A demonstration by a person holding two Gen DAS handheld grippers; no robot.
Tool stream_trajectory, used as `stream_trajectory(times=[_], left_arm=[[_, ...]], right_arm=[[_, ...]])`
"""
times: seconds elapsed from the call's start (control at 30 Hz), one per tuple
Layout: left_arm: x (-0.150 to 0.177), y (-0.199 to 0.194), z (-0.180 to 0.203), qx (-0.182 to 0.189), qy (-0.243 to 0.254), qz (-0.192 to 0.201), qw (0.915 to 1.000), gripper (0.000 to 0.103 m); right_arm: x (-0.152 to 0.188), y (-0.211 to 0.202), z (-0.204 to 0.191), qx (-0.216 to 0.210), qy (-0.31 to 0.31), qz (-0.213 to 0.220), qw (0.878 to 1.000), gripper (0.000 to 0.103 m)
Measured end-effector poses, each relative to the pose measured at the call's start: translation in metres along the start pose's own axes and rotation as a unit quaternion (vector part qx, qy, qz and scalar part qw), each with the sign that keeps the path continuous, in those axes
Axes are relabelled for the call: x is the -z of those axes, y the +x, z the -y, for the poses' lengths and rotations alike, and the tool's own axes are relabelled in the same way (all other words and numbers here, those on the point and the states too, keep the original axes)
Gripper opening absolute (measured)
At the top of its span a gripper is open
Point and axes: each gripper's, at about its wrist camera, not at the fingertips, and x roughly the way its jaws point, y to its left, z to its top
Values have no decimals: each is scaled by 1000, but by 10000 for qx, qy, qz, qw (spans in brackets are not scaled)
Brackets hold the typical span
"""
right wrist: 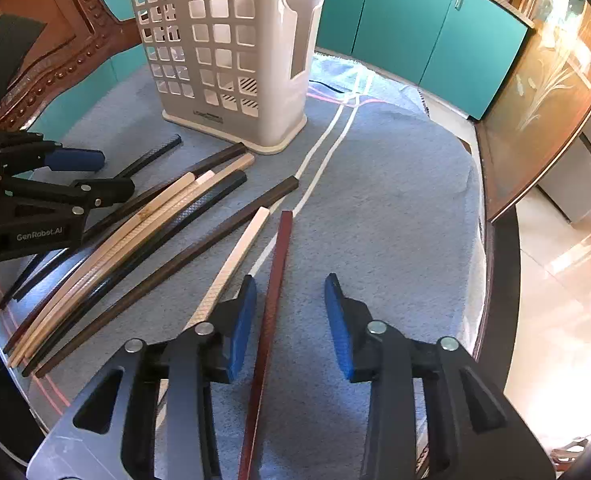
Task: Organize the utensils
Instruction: 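Close the left tool on a black chopstick beside the white holder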
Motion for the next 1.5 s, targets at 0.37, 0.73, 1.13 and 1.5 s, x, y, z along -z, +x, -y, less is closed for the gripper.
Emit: stream_trajectory(times=[0.37, 0.73, 1.13, 1.5], left_arm=[[-7, 2, 2, -126, 30, 17, 9999, 55], [-7, 1, 2, -123, 17, 22, 9999, 53], [-4, -1, 9, 158, 75, 34, 9998, 29], [-4, -1, 8, 160, 88, 44, 9998, 30]], right_arm=[[1, 0, 1, 60, -12, 9, 10000, 41], [1, 0, 1, 76, -23, 15, 10000, 43], [1, -1, 2, 80, -20, 22, 10000, 44], [2, -1, 1, 65, 3, 28, 10000, 44]])
